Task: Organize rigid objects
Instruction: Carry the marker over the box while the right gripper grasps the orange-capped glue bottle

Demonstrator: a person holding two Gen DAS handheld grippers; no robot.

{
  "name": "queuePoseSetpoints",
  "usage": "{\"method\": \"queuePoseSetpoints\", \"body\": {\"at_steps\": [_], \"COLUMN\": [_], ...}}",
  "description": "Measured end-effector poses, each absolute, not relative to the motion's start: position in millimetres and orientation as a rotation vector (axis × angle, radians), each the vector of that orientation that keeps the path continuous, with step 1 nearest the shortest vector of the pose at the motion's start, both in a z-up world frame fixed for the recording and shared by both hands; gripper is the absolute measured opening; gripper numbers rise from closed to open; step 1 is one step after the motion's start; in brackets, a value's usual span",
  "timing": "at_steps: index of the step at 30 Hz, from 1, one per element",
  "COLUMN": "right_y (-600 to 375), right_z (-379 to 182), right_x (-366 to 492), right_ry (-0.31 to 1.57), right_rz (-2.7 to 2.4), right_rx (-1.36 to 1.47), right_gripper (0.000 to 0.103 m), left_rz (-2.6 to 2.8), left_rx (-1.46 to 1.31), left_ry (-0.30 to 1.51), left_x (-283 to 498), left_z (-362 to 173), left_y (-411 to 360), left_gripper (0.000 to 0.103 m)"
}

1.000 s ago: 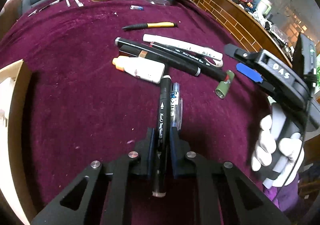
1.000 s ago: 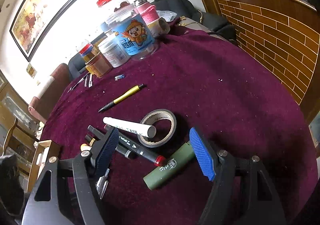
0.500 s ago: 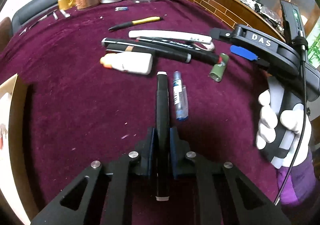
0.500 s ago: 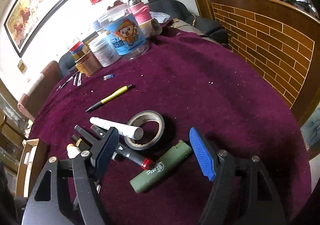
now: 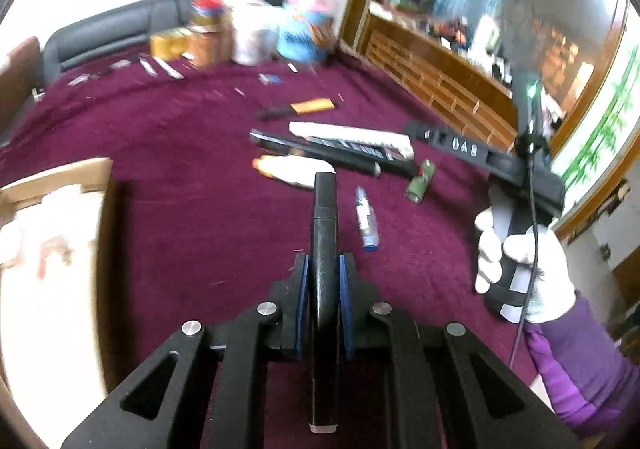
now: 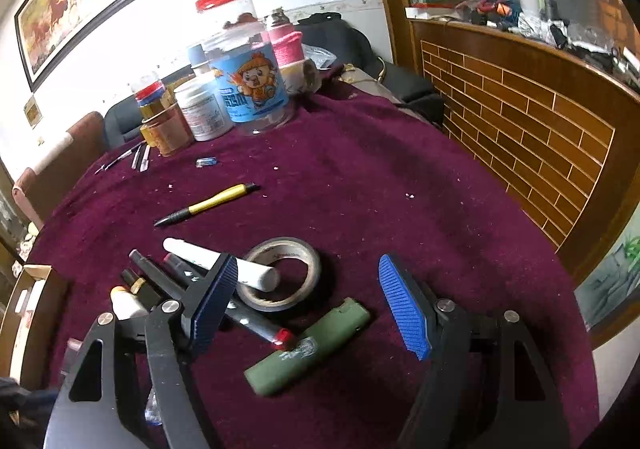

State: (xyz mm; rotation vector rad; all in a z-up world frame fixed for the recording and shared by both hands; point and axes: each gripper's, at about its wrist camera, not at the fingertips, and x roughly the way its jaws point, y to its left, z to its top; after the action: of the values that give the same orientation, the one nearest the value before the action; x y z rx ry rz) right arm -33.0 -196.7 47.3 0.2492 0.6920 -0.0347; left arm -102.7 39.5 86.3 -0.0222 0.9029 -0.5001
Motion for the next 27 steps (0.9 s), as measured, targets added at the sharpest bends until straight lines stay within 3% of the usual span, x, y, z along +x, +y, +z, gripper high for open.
{"method": "queuePoseSetpoints", "body": {"at_steps": [6,7,12,13,27], "right_y": [-109,-91,-48,-43,-12], "right_z": [55,50,26,25,25], "right_x": [-19,-12,10,11,-3], "right_ry": [0.799,0.825,0.901,0.931,1.048], "right_rz": [0.243,0.245,0.211,0.239,0.349], "right_rx": [0.143,0.079,-0.084,-0.072,-0.106], "right_gripper": [0.073,0.069,0.041,0.024,0.024], "left_rz": [-0.434,-0.422,-0.344,-0.324,-0.211], "left_rx": [-0.105,-0.118,-0.200,-0.219,-0.316], "left_ry": [0.827,0.821,0.801,0.800,0.824], "left_x": [-132,-134,-145,-147,-144], "left_z": [109,109,104,102,82], "left_y": [118,128,183,196,258], "left_gripper": [0.012,0.012,0.012,0.012,0.012]}}
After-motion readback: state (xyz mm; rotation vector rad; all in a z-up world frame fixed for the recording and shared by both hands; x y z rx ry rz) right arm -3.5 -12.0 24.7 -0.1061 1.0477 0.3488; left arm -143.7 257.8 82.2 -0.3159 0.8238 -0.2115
